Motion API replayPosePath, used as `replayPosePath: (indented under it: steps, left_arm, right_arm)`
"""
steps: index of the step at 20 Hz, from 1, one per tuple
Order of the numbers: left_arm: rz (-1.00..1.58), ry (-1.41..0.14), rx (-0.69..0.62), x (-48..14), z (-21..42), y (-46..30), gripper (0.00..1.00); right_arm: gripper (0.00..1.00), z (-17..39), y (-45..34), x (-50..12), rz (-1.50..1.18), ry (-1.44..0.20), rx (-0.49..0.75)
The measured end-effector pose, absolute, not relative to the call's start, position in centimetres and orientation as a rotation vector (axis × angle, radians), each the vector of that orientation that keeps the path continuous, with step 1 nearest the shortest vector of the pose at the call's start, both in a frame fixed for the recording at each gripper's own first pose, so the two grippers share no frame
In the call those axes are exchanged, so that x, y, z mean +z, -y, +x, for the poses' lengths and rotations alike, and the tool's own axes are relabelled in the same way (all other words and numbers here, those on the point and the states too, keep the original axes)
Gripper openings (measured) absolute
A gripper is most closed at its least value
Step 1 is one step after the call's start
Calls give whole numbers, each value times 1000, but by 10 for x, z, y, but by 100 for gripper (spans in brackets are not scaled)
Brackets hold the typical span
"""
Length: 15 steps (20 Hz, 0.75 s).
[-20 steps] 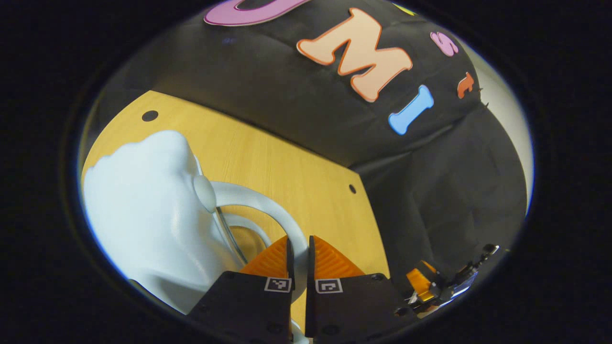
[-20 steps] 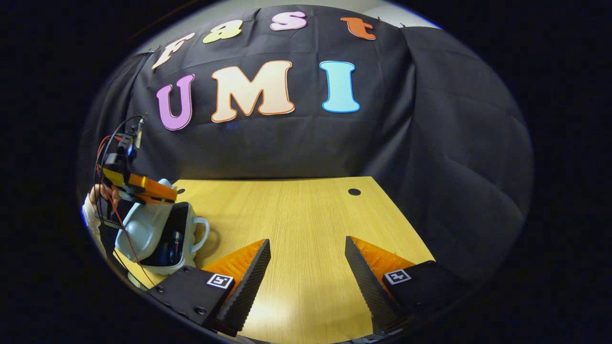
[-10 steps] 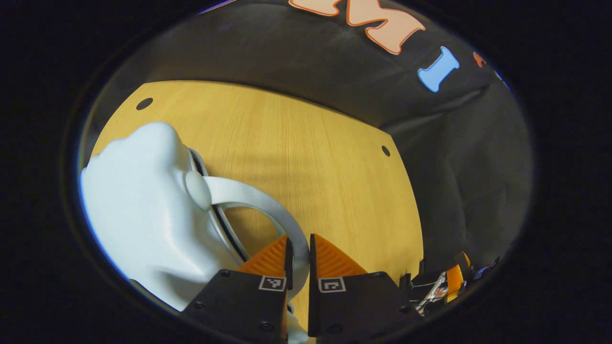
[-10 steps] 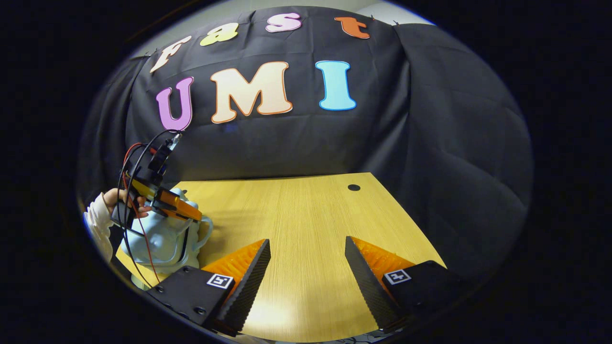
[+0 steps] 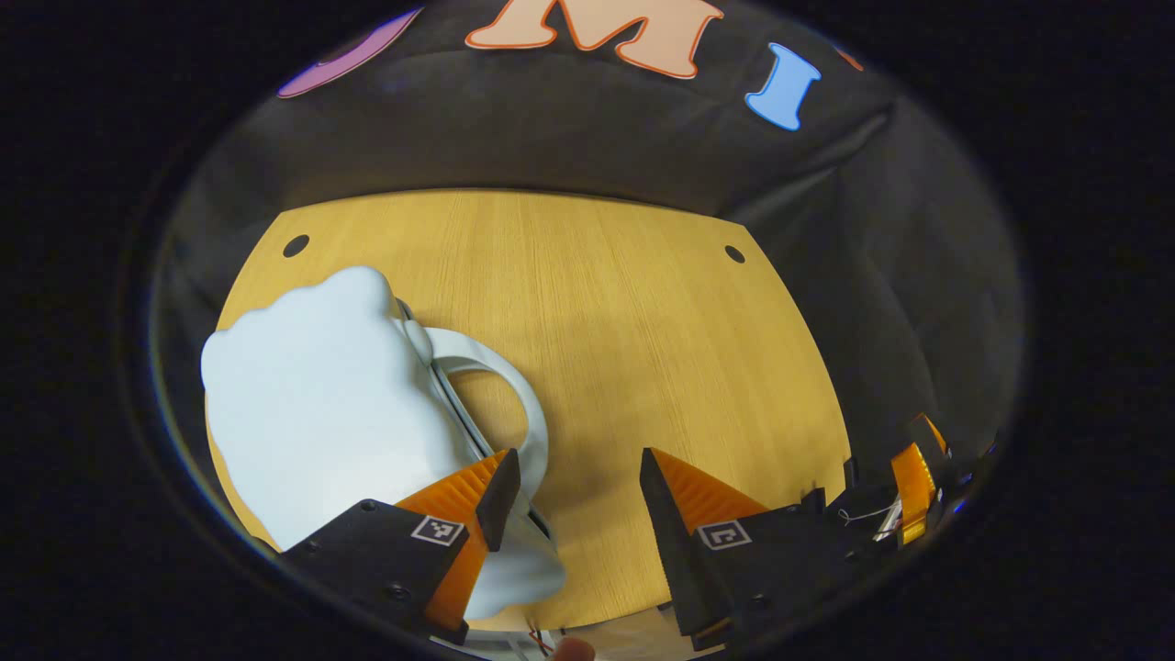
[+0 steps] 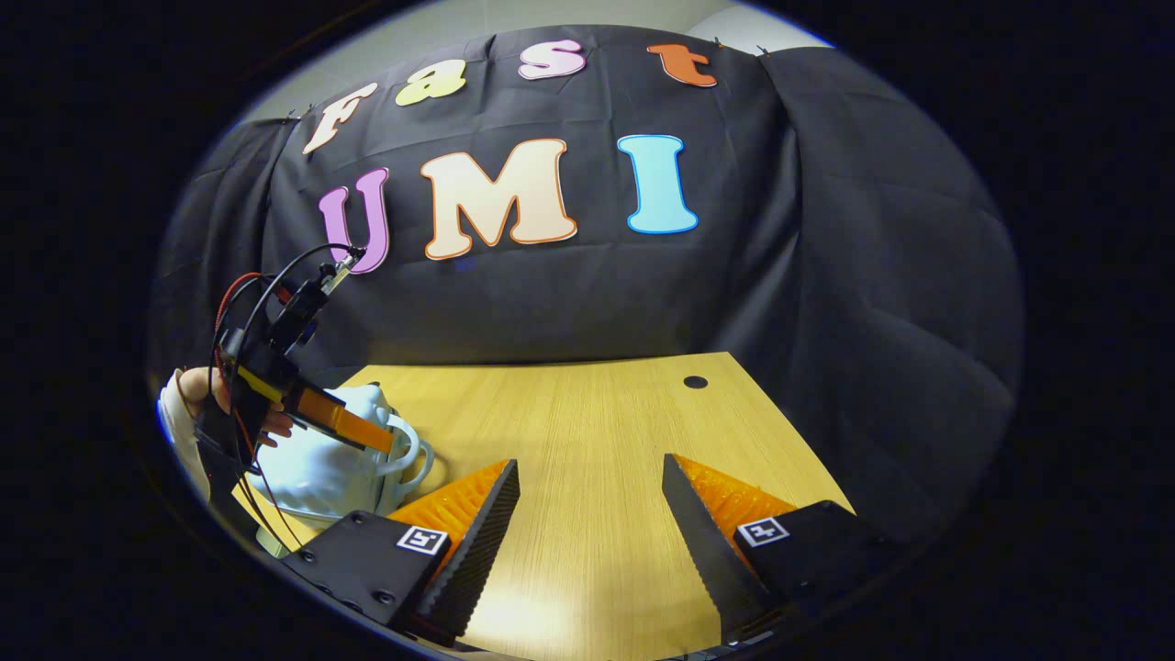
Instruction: First open the suitcase, pack the skin care products into it, and then close the suitcase.
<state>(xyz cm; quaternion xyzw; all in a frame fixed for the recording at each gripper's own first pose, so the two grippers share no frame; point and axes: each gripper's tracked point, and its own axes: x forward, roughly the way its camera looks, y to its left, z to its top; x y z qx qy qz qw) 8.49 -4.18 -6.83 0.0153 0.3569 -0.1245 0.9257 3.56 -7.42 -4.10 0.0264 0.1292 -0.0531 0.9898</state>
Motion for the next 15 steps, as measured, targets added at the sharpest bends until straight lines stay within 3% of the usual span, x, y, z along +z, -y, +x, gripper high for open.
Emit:
replayPosePath:
  steps: [8, 15]
  left_arm:
    - [59, -725, -228, -77, 28, 87, 86]
    - [50, -653, -162, -63, 9, 100, 86]
  right_arm:
    - [98, 19, 80, -39, 78, -249, -64]
    - [98, 9, 92, -39, 72, -249, -48]
